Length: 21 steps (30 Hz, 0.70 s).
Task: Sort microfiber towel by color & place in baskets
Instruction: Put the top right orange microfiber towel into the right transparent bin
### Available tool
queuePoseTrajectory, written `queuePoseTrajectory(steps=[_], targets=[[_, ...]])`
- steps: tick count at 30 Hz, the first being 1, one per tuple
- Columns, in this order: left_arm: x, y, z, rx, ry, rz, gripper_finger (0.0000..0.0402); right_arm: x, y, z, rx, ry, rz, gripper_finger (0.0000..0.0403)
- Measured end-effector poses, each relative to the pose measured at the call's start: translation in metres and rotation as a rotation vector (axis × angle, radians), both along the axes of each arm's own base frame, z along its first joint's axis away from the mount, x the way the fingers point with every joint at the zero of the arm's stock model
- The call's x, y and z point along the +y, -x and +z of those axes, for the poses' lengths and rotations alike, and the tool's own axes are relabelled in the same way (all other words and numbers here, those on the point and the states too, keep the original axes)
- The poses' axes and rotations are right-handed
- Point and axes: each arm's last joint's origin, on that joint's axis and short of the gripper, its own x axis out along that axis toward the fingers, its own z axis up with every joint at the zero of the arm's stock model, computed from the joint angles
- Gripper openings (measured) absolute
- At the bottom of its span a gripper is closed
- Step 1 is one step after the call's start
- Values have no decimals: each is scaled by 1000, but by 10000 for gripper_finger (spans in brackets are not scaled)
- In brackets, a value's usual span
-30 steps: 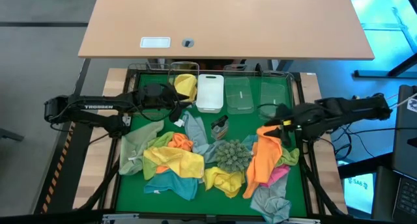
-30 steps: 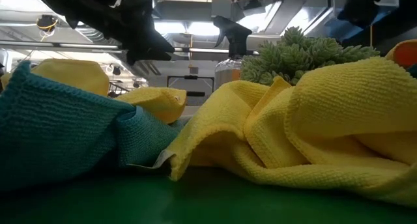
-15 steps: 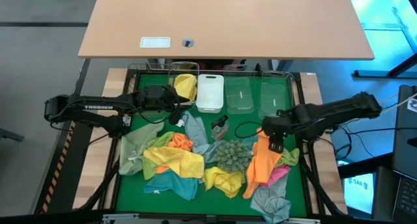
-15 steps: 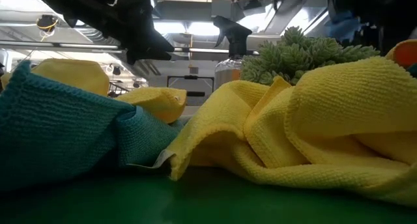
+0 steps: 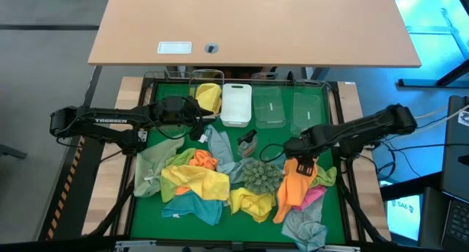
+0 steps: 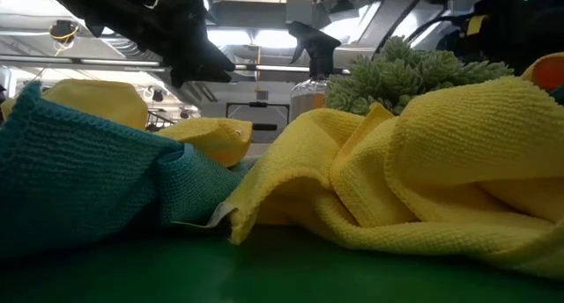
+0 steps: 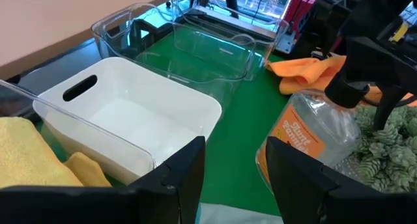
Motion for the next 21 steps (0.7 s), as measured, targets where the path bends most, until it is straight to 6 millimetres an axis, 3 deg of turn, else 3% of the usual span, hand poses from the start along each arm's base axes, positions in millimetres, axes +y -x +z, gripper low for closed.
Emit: queuePoseTrajectory(steps=[9, 13, 18, 21], targets=[[0, 0, 0, 3, 0, 0, 155, 1, -3, -4, 20, 6, 1, 189], [0, 0, 0, 3, 0, 0, 155, 1, -3, -4, 21, 7, 2, 134], [0, 0, 0, 3, 0, 0, 155, 0, -3, -4, 22, 7, 3, 28], [0, 0, 0, 3, 1, 0, 155, 0, -2, -4, 26, 7, 7, 13]])
